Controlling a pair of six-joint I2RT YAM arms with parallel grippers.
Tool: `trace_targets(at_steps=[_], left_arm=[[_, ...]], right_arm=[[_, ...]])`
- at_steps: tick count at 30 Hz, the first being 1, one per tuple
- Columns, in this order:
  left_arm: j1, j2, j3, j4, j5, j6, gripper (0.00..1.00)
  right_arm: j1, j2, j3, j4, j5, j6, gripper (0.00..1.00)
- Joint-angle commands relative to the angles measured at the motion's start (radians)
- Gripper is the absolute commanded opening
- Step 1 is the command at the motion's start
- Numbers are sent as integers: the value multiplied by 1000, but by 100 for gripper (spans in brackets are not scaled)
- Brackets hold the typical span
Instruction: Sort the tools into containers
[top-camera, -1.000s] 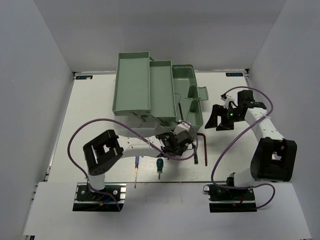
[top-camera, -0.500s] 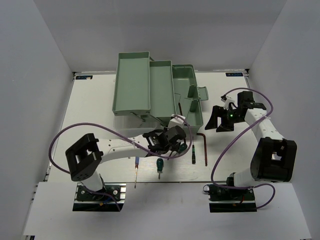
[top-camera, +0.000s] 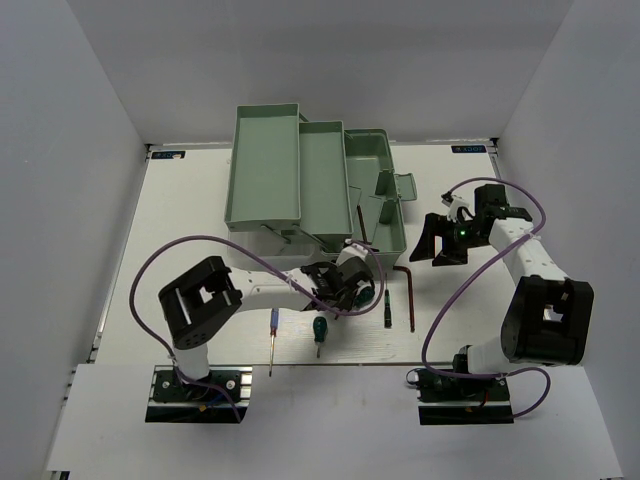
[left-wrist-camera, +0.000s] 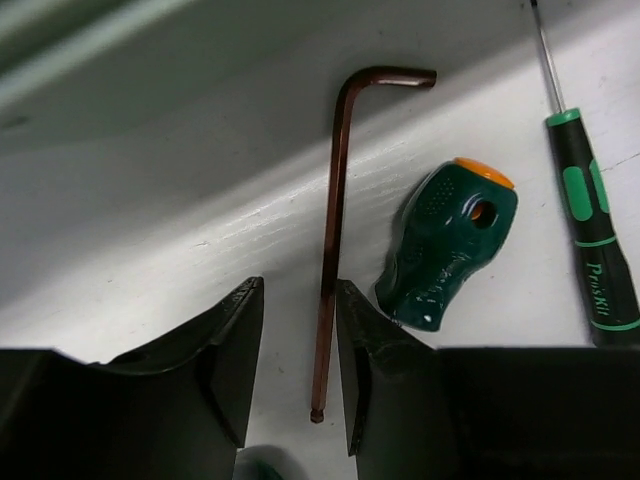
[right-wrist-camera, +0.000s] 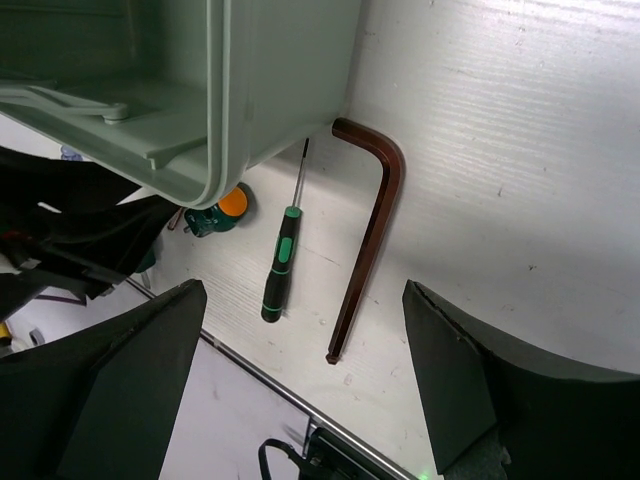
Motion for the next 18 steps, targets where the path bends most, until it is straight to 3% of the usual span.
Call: trace_targets(at_steps=[1, 8, 11, 18], left_arm=[[6, 12, 7, 31, 51, 24, 46], [6, 67, 7, 51, 96, 24, 44], [-5, 116, 32, -19, 80, 33, 40], [-16, 171, 11, -126, 80, 33, 18]], right_arm=[[-4, -31, -10, 0, -12, -2, 86], [-3, -27, -13, 9, -11, 3, 86], [-4, -24, -12, 9, -11, 6, 86], [-6, -16, -7, 12, -12, 10, 86]])
